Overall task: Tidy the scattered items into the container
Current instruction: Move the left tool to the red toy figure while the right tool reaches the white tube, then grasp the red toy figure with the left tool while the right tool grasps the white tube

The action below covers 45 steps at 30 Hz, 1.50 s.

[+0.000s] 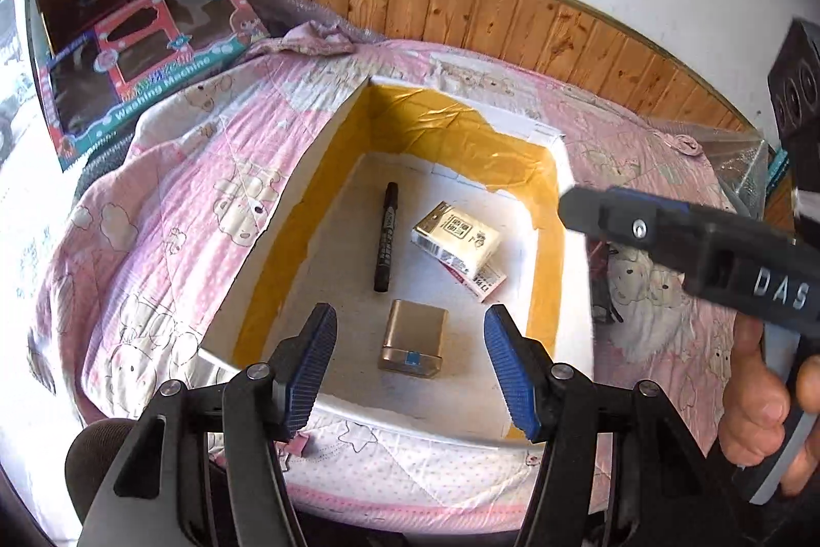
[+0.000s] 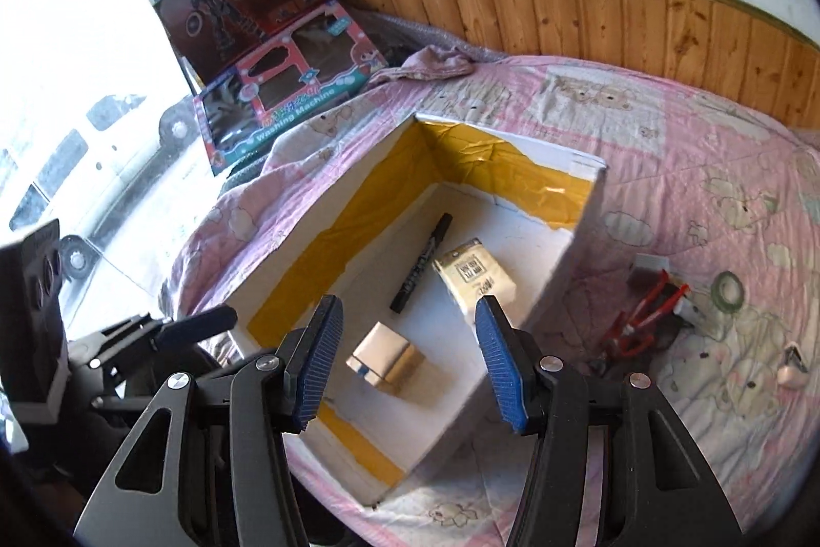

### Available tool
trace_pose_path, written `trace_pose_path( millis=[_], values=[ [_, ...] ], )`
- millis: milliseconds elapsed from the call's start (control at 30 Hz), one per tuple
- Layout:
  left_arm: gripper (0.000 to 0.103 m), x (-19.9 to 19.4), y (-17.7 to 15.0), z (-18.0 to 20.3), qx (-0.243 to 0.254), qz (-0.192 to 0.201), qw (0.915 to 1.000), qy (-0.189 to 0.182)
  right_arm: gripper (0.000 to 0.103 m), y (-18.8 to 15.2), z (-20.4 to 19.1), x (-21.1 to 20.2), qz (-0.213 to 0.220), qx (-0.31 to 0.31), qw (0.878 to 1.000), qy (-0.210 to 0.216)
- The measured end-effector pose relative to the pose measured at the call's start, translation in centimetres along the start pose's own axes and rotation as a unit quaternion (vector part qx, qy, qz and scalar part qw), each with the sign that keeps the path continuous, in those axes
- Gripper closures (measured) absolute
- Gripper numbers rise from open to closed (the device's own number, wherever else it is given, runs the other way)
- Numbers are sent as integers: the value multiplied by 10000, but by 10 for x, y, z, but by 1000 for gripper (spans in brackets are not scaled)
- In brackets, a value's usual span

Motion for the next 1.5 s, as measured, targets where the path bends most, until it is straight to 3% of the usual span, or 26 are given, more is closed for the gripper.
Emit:
trace_pose_path(
  millis=[167,300,433,600,767,933,1033,1167,1233,1267,1300,1333,1500],
  values=[
    [42,-26,-24,56,606,168,9971,-421,46,-78,37,-44,236,788,9963,-233],
    [42,-18,-46,109,908,-171,9916,-909,47,-127,96,-61,155,1621,9850,-564],
    [42,11,-60,158,1038,-599,9855,-1199,50,-145,139,-65,-7,2049,9757,-782],
    [42,67,-52,194,939,-840,9868,-1019,50,-136,172,-49,-237,2048,9754,-783],
    [42,126,-36,206,791,-1078,9883,-736,50,-118,214,-16,-696,1554,9802,-1010],
    [42,167,-26,210,635,-1316,9869,-692,50,-98,242,31,-1315,202,9864,-968],
    [42,186,-20,214,639,-1326,9870,-643,50,-90,248,59,-1472,-673,9827,-900],
    [42,213,-14,214,566,-1442,9862,-576,50,-88,250,96,-1508,-1326,9774,-666],
    [42,225,-15,211,474,-1551,9851,-565,59,-87,258,107,-1405,-1302,9791,-689],
    [44,230,-17,211,432,-1628,9838,-620,72,-87,262,108,-1350,-1085,9835,-531],
    [54,234,-19,211,400,-1694,9824,-679,92,-86,265,106,-1303,-887,9866,-418],
    [66,236,-20,212,418,-1746,9809,-751,92,-85,268,103,-1270,-766,9881,-415],
    [75,219,-16,226,755,-1442,9828,-878,92,-88,270,83,-1302,-196,9909,-271]
  ],
)
Point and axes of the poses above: each gripper's, at about its wrist camera, not at the fingertips, and x roughly the way its jaws point, z to its right, y to its top, the point moved 7 cm from there along x, roughly the way its jaws point, and after that the axes turned 10 degrees about -x, right-handed, at the moved point
